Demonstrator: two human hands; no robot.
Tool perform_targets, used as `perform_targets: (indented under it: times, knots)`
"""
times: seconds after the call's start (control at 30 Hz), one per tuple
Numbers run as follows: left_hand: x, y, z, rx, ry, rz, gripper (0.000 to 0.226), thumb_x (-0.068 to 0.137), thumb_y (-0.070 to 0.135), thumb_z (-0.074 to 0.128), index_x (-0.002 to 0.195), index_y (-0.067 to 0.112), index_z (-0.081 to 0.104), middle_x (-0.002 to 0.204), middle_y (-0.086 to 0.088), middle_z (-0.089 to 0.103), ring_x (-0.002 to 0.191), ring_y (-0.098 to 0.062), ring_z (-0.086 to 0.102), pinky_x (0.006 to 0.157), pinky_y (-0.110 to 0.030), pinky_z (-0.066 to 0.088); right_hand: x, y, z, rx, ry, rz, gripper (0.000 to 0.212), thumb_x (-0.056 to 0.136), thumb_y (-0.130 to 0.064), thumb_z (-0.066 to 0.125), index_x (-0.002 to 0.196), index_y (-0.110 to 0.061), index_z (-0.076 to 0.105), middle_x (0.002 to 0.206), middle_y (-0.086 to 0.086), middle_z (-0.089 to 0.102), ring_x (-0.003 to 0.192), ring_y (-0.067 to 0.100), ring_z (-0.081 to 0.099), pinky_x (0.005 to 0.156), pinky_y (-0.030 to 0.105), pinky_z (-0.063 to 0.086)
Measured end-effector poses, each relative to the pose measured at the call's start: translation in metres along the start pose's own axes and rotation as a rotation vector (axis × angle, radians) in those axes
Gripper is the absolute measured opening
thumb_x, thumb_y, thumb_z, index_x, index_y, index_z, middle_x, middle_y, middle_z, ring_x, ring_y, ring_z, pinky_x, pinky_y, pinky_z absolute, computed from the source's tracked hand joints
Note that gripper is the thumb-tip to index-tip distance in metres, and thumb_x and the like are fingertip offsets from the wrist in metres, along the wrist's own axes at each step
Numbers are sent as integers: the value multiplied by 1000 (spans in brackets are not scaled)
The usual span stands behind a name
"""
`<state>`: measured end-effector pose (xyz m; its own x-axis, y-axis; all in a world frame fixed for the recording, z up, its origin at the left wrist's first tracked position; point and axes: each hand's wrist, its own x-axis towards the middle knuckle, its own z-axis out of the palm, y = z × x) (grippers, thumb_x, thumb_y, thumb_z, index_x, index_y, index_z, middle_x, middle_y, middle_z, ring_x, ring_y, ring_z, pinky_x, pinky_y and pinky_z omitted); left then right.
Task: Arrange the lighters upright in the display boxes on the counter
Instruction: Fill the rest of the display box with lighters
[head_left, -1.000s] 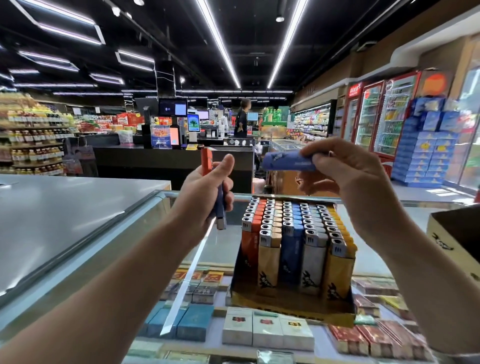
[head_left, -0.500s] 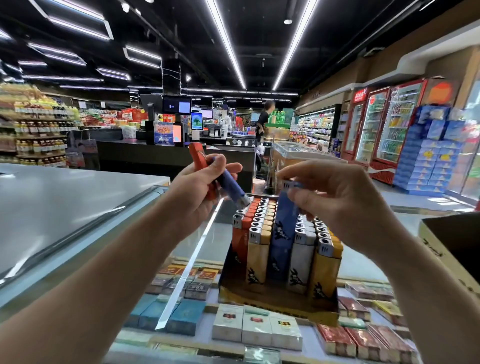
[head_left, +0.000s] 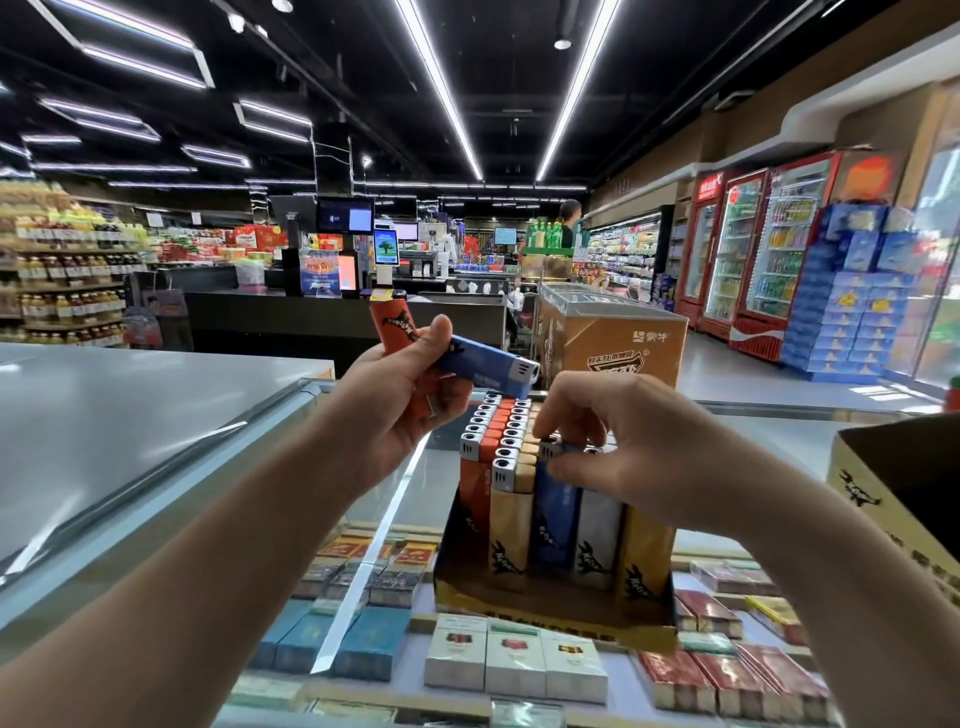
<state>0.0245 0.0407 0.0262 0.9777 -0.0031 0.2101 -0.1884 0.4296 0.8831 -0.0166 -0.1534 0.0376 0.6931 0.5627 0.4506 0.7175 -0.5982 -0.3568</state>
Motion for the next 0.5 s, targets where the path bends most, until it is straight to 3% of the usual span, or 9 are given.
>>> perform_targets:
  times: [0.1, 0.23, 0.37, 0.5]
  knots:
    - [0, 0, 1, -25, 7, -5, 20, 81, 25, 62, 84, 8, 53, 58, -5, 65, 48, -13, 61, 48, -23, 52, 0, 1, -1, 43, -34, 18, 30, 76, -8, 73, 73, -33, 57, 76, -10, 60, 74, 1, 53, 67, 16, 45]
    - [-2, 1, 2, -81, -29, -14, 22, 75, 23, 62, 87, 8, 52, 68, -9, 71, 58, -16, 68, 50, -25, 54, 2, 3, 2, 11, -69, 37, 19, 77, -6, 72, 79, -23, 66, 90, 1, 61, 82, 13, 55, 74, 31, 46]
    - [-5, 3, 3, -97, -90, 1, 25, 71, 16, 60, 95, 10, 54, 82, -13, 73, 71, -20, 71, 53, -25, 55, 2, 4, 2, 8, -43, 37, 8, 78, -15, 72, 84, -21, 71, 90, -5, 57, 86, 6, 51, 76, 24, 43]
    - [-7, 4, 4, -80, -148, 18, 28, 71, 15, 58, 99, 11, 60, 88, -14, 73, 75, -20, 72, 55, -25, 56, 3, 5, 3, 6, 127, 38, 4, 83, -24, 64, 79, -25, 63, 78, -11, 58, 74, 2, 53, 67, 15, 44]
